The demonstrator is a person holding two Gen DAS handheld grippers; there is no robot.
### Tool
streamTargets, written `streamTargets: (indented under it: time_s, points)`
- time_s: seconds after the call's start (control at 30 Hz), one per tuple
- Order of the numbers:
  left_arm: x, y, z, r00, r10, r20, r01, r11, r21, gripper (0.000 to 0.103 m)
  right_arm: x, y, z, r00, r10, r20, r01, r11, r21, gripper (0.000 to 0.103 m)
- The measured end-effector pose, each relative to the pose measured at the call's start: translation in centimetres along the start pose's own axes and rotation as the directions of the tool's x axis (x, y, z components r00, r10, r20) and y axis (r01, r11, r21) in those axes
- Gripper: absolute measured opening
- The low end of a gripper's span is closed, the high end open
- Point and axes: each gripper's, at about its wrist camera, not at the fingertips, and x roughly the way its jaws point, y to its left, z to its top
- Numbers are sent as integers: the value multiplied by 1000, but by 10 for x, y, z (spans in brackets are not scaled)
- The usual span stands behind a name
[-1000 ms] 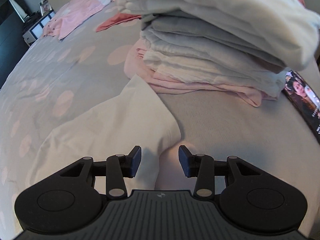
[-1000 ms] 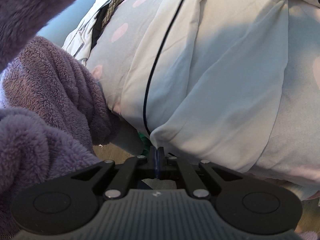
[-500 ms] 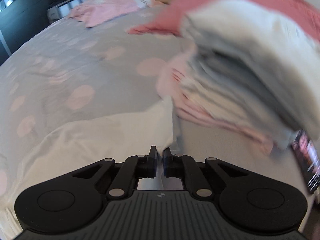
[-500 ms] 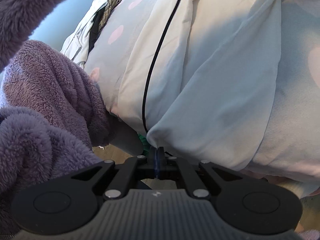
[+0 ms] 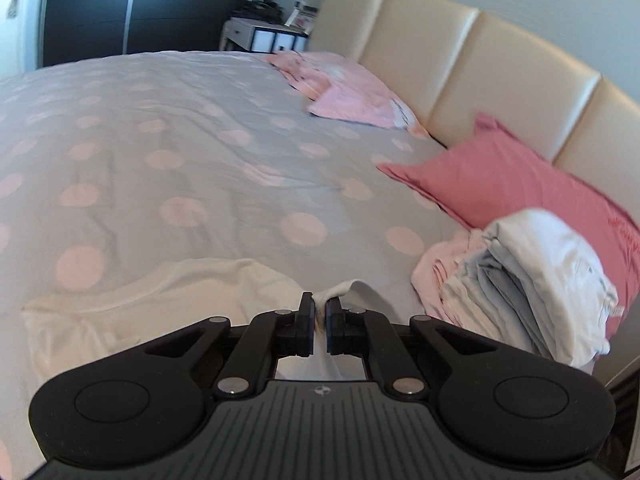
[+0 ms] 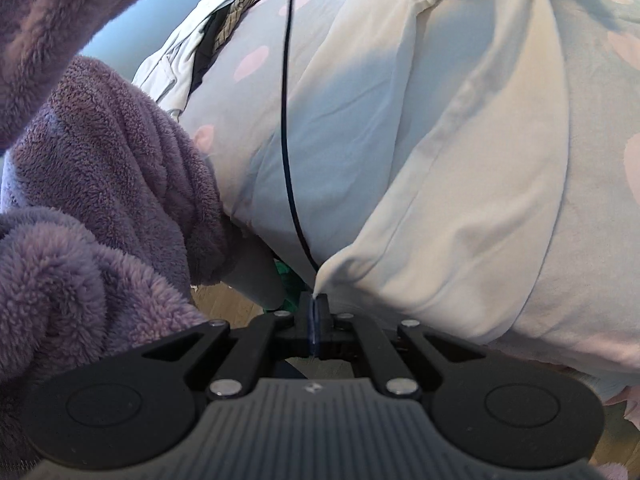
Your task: Fold clothes
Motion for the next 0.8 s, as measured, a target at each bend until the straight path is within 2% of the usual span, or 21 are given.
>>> streamTargets:
  time_s: [0.23, 0.5, 0.73, 0.8]
  points:
    - [-20, 71, -28, 999, 37, 36, -30, 985, -169, 3, 9, 3, 2, 999, 17, -52, -18, 1000, -17, 1]
    - [-15, 117, -56, 995, 98, 24, -89, 963, -254, 3, 18, 9, 4, 990, 105, -98, -108, 994, -29, 1]
    - [-3, 136, -79, 987, 157, -38, -161, 952, -260, 3, 30, 13, -1, 978, 108, -177, -116, 993, -34, 2]
    - [-5, 139, -84, 987, 155, -51, -164, 944, -287, 7, 33, 13, -2, 974, 121, -190, -128, 991, -25, 5]
